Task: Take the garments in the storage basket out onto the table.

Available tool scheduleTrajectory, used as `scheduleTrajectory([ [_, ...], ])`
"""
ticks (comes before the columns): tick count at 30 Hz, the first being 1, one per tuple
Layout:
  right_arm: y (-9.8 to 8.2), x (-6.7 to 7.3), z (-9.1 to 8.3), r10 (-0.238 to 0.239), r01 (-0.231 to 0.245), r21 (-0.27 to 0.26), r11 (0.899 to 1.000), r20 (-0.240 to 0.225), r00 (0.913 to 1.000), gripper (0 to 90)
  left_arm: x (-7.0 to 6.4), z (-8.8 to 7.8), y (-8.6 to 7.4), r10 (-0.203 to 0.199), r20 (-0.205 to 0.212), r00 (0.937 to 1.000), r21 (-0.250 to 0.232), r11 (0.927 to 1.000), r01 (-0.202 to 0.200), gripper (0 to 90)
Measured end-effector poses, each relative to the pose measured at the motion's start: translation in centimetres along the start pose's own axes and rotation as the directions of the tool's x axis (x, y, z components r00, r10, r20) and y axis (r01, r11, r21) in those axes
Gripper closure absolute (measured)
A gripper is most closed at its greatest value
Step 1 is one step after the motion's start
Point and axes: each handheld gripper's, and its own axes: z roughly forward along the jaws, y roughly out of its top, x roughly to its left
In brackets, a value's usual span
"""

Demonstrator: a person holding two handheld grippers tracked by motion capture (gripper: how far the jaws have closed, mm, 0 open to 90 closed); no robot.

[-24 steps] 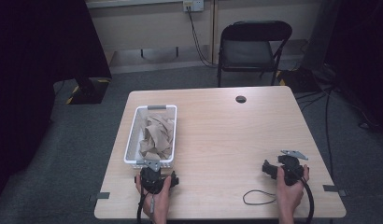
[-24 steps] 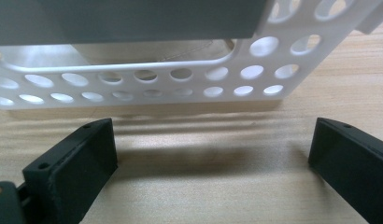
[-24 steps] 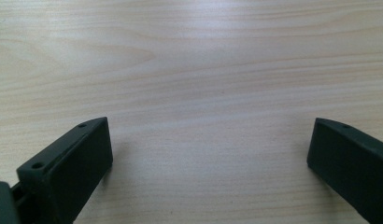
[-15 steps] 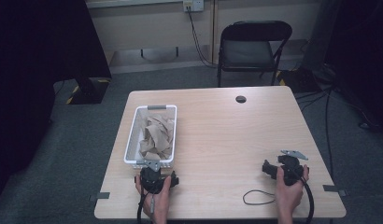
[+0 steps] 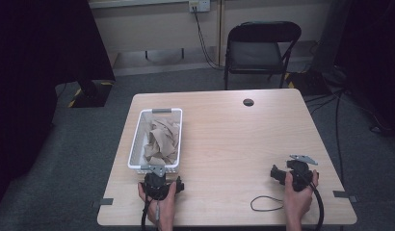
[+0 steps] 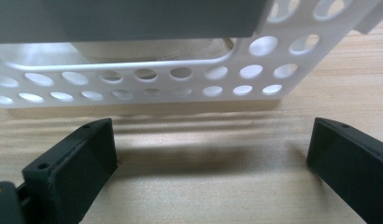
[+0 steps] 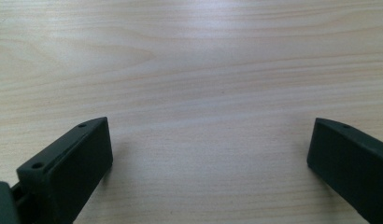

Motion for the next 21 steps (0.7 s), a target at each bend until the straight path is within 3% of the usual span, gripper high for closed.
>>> scheduleTrajectory([
  [7,0.0,0.0,0.0,0.0,0.0,0.0,1.0,0.0,1.0,0.0,0.3,-0.2,-0.1,-0.011,0.036,0.9993,-0.018,0.9998,0.012,2.6],
  [13,0.0,0.0,0.0,0.0,0.0,0.0,1.0,0.0,1.0,0.0,0.5,-0.5,-0.3,-0.006,0.04,0.9992,-0.046,0.9989,0.008,2.9],
  [21,0.0,0.0,0.0,0.0,0.0,0.0,1.0,0.0,1.0,0.0,0.8,-1.2,-0.4,-0.01,0.054,0.9985,-0.114,0.9933,0.016,3.1],
])
